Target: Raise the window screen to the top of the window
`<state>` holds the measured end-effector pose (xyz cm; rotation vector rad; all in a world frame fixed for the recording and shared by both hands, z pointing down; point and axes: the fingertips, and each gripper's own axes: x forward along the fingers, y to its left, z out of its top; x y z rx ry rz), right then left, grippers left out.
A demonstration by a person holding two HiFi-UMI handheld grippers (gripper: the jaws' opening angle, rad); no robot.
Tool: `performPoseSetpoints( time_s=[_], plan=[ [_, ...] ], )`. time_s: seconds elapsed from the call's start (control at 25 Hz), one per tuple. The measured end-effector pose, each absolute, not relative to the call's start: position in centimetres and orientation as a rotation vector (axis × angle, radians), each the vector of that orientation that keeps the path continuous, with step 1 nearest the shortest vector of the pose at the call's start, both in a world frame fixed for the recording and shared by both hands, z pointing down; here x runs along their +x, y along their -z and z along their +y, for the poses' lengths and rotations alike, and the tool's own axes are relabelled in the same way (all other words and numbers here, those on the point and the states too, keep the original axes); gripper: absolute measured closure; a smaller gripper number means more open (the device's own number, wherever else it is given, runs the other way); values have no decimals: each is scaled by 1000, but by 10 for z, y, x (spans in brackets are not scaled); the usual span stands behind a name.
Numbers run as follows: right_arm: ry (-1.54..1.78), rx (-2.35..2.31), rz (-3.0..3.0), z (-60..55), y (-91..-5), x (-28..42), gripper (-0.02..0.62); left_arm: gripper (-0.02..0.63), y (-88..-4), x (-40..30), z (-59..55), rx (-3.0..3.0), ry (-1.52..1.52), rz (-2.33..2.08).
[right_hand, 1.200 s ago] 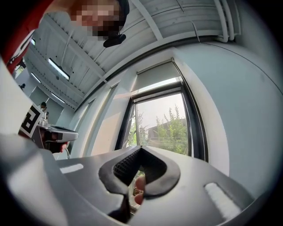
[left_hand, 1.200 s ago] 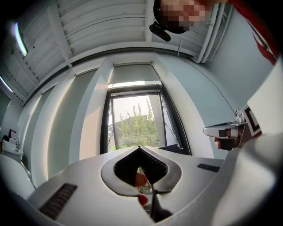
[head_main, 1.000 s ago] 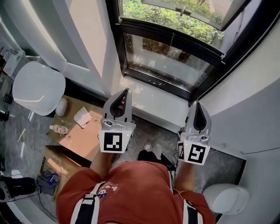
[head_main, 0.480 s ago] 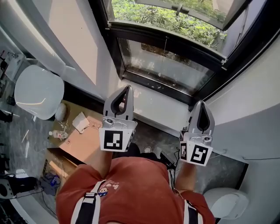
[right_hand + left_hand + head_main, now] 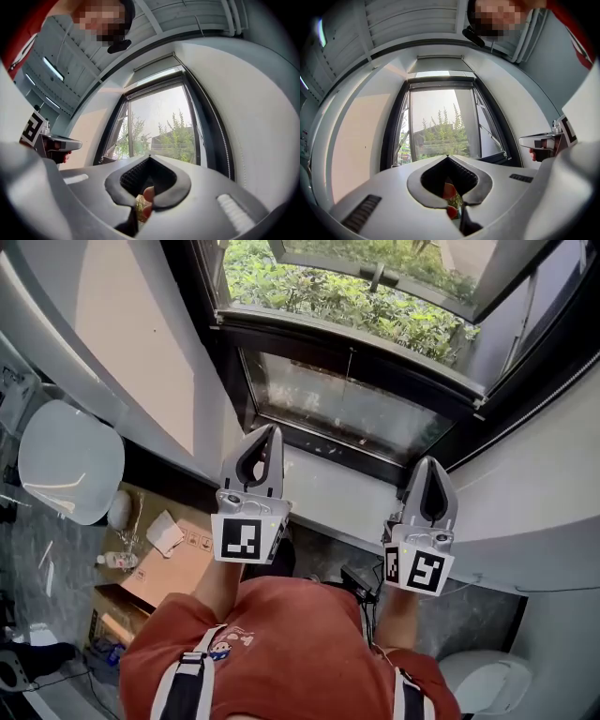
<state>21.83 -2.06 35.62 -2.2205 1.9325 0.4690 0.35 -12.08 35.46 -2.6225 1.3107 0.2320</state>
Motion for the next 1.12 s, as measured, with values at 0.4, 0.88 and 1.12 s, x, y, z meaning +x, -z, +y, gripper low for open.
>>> performPoseSetpoints(
  time_s=[0.4,0.88,1.12],
  plan=[
    [-479,-2308,1900,-98,-350,217,586,601,-353,7,-214,-2695,-252,1258],
    [-499,-2483,1835,-152,-348,212,586,601,-359,8,-293,-2749,-199,1125],
    [-504,-2512,1812,-158,-349,224,586,601,-364,21,-305,-2765,-201,1101]
  ],
)
